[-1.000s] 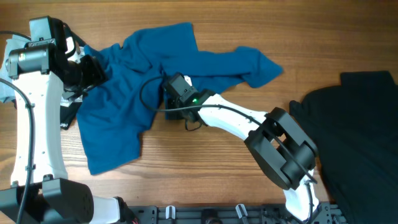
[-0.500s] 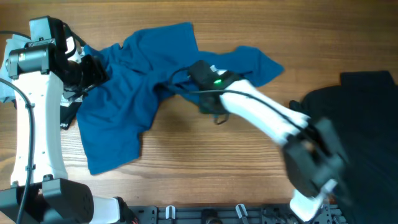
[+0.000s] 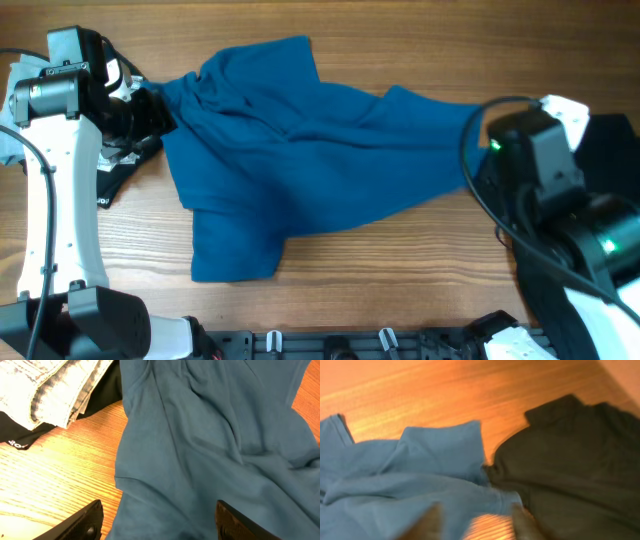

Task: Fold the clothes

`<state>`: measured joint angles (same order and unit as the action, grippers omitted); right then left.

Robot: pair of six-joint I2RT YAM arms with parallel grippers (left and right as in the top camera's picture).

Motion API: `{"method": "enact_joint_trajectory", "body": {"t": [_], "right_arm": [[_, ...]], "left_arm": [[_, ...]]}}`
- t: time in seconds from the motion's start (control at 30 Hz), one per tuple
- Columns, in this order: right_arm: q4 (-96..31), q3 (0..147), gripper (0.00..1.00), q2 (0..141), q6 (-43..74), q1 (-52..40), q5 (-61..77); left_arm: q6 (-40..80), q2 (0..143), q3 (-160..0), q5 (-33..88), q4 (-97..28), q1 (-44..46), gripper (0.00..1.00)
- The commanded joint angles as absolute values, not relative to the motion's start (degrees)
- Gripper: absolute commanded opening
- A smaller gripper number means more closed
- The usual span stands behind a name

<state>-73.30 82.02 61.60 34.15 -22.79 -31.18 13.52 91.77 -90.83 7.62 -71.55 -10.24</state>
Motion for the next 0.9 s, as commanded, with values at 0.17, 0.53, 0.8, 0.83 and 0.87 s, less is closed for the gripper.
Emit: {"method": "enact_joint_trajectory", "body": {"t": [0.17, 0.53, 0.8, 0.83, 0.87], "right_arm": [[-71.75, 82.17, 0.9, 65.08, 33.82, -18.9, -34.09], [-56.93, 82.24, 0.88, 76.75, 26.15, -5.43, 3.49], [-54.0, 82.28, 0.88, 76.31, 24.16, -1.98, 5.43], [-54.0, 82.28, 0.89, 76.31, 24.14, -1.72, 5.41], [-54.0, 82.28, 0.89, 76.31, 24.14, -1.54, 5.41]], "left_arm": [[10.17, 90.96, -90.87, 8.36, -71.88, -10.22, 0.74], [14.0, 90.98, -75.26, 9.08, -73.6, -6.94, 0.54], [16.27, 91.09, -49.78, 22.46, -48.88, -2.63, 0.19], [18.33, 91.18, -47.13, 22.13, -45.25, -2.04, 0.18], [20.64, 91.31, -45.21, 21.12, -42.65, -1.8, 0.17]]}}
